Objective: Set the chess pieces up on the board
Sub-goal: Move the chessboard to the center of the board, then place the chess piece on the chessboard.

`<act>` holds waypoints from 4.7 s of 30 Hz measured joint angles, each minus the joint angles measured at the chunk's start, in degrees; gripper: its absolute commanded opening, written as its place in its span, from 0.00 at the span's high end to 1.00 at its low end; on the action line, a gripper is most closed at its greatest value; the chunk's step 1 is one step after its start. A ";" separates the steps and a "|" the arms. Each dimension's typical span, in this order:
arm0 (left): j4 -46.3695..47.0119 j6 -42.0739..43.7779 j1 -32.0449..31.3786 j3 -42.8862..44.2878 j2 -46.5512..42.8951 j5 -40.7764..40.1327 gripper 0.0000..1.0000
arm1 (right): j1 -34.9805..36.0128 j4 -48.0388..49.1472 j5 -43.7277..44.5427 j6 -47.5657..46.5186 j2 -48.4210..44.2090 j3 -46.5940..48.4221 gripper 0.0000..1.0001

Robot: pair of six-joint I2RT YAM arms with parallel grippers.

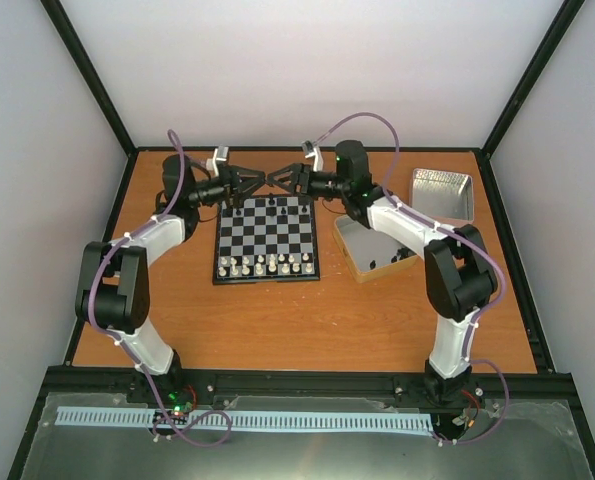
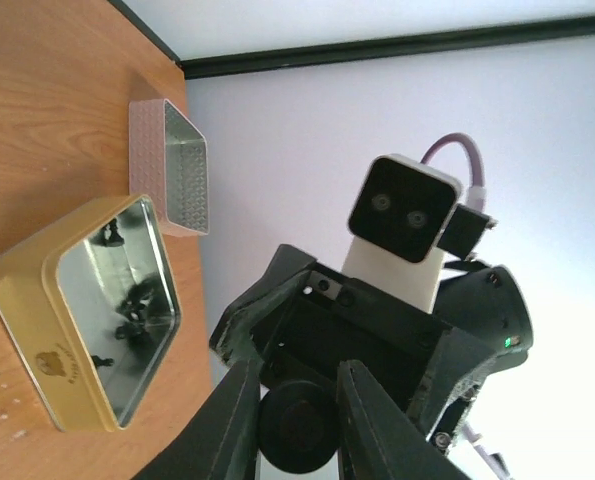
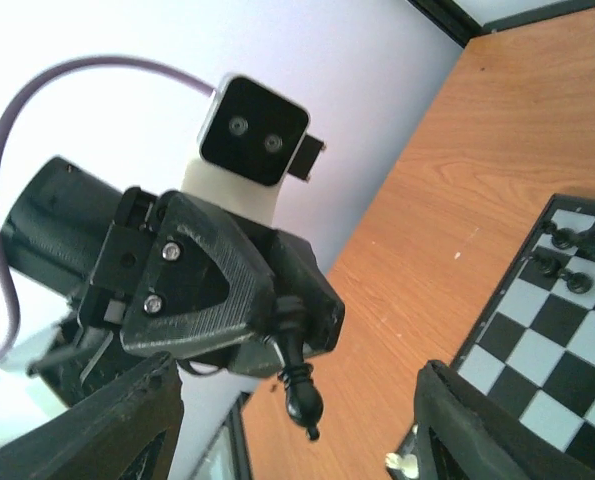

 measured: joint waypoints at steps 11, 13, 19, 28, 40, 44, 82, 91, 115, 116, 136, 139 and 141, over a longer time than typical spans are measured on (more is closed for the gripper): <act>9.86 -17.38 0.00 -4.15 0.00 -3.82 0.89 | 1.77 3.15 1.64 8.07 3.56 1.79 0.79; 10.47 -18.60 -0.02 -4.28 0.00 -4.20 0.88 | 1.77 3.85 1.66 8.41 3.56 1.84 0.88; 11.06 -20.50 -0.02 -4.70 0.00 -5.05 0.75 | 1.99 4.46 1.57 9.20 3.56 2.16 0.97; -10.73 -2.60 0.52 1.05 -0.59 -8.17 0.28 | 1.79 -10.43 6.78 1.57 3.56 7.23 0.97; -48.74 40.63 9.86 17.31 3.19 -30.93 0.25 | 1.64 -36.61 23.65 -16.44 5.18 16.59 0.97; -53.20 47.39 9.99 27.08 12.70 -37.48 0.45 | 1.64 -41.70 27.71 -19.63 5.51 16.74 0.97; -62.86 68.15 7.28 49.05 41.72 -25.18 0.69 | 2.45 -58.77 34.91 -26.25 15.50 34.60 0.97; -62.14 72.04 6.47 45.53 41.53 -18.29 0.70 | 2.45 -70.29 35.15 -25.73 23.52 46.90 0.97; -64.81 78.05 -1.16 43.50 41.55 -11.45 0.70 | 2.45 -76.74 35.98 -25.31 26.25 47.98 0.97; -64.92 78.25 -1.40 43.39 41.55 -11.08 0.70 | 2.45 -76.74 35.95 -25.33 26.45 48.04 0.97; -66.18 79.34 -2.80 41.20 41.27 -7.02 0.72 | 4.48 -80.61 34.47 -27.26 34.10 53.00 0.95; -68.06 78.68 -2.93 42.75 41.27 -9.14 0.72 | 4.55 -80.89 34.42 -27.43 34.64 53.05 0.95; -69.09 78.07 -2.91 44.24 41.27 -11.61 0.72 | 4.61 -80.96 34.45 -27.47 34.91 53.16 0.95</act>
